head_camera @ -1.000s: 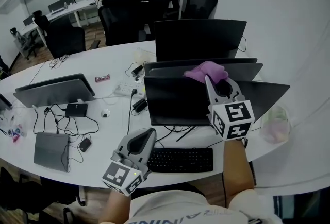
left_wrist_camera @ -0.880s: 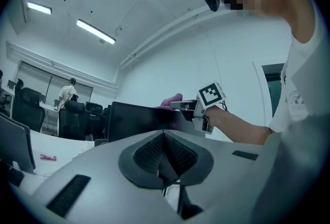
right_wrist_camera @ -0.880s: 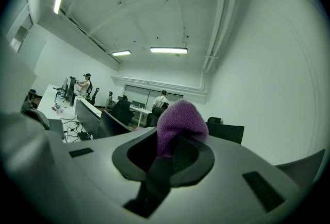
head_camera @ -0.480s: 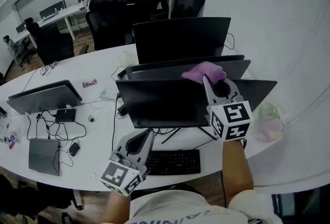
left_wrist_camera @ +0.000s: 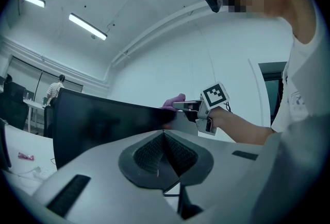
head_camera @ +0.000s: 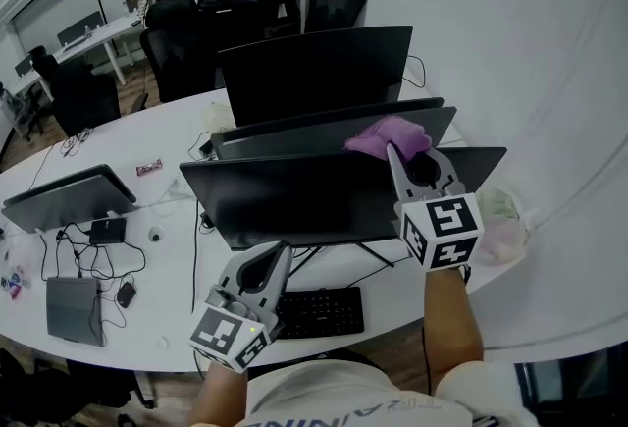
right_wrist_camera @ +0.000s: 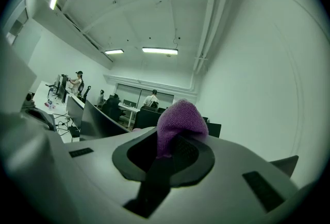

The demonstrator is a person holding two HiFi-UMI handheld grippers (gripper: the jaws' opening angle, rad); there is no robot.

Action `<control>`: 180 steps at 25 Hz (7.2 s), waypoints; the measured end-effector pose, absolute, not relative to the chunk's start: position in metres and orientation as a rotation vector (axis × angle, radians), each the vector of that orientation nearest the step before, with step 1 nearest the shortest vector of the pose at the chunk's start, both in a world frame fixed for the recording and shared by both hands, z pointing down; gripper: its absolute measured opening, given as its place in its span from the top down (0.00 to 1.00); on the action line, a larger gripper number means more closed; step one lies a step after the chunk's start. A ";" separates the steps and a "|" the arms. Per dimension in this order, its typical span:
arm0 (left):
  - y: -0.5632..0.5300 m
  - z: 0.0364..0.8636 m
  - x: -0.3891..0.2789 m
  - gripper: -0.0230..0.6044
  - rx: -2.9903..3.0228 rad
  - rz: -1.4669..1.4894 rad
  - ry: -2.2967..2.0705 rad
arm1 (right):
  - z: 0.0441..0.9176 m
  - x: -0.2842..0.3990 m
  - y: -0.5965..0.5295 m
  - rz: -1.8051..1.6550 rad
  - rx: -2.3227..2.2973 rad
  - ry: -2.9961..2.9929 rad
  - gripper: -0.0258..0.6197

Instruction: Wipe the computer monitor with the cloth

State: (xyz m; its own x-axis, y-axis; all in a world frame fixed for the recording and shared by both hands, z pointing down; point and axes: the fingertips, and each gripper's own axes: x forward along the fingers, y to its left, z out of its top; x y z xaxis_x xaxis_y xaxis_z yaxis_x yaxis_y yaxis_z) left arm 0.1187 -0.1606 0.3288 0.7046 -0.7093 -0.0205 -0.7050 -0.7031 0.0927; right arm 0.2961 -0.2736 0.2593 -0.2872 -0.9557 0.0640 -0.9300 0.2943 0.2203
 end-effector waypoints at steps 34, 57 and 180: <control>-0.166 0.342 0.236 0.96 2.929 -0.030 -0.824 | 0.259 0.460 -0.258 -0.229 2.062 -2.118 0.87; -0.161 0.350 0.297 0.96 2.976 -0.026 -0.557 | 0.261 0.541 -0.248 -0.224 2.228 -1.933 0.87; -0.142 0.444 0.295 0.96 2.854 0.253 -0.532 | 0.654 0.483 -0.222 1.423 2.028 -2.330 0.87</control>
State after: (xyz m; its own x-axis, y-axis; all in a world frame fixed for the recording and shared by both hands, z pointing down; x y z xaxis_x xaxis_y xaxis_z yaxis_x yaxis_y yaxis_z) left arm 0.2949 -0.1425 0.4437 0.9193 -0.3336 0.2089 -0.3727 -0.9085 0.1891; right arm 0.4831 -0.2218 0.6535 -0.2675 -0.9105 0.3153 -0.6962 -0.0436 -0.7165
